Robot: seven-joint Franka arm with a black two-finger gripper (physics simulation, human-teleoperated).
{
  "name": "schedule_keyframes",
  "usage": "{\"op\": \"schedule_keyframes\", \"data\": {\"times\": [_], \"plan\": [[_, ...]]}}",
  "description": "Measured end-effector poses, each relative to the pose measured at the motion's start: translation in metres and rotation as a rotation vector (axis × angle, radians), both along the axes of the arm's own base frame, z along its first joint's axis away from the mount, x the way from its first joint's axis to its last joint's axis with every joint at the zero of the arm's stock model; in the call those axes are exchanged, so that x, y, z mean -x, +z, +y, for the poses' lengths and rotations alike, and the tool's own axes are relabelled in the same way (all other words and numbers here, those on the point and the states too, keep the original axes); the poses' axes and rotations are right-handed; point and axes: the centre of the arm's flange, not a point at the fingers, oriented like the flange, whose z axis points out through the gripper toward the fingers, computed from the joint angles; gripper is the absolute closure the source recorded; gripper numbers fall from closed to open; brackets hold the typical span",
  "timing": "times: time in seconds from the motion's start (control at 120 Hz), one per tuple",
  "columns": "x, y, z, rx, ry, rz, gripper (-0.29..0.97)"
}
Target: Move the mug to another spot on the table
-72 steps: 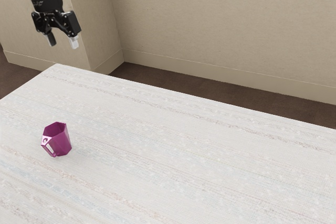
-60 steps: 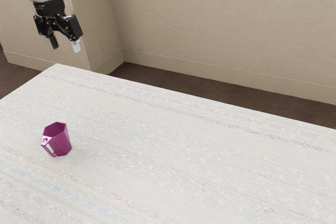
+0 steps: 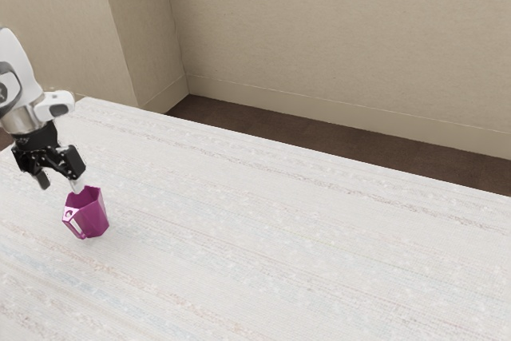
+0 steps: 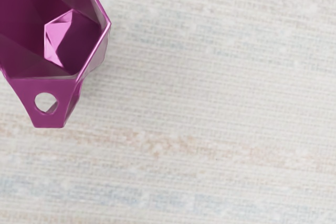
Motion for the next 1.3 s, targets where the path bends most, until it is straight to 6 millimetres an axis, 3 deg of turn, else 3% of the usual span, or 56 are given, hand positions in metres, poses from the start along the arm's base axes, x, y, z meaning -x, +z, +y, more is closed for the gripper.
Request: {"op": "schedule_keyframes", "data": {"times": [0.125,0.417,0.708,1.3], "plan": [[0.022,-0.052,0.011,-0.017,0.028,0.030,0.03],[0.040,-0.119,0.035,-0.099,0.050,0.030,0.04],[0.033,-0.152,0.038,-0.143,0.046,-0.022,0.07],[0.015,-0.168,0.040,-0.195,0.067,-0.160,0.33]]}}
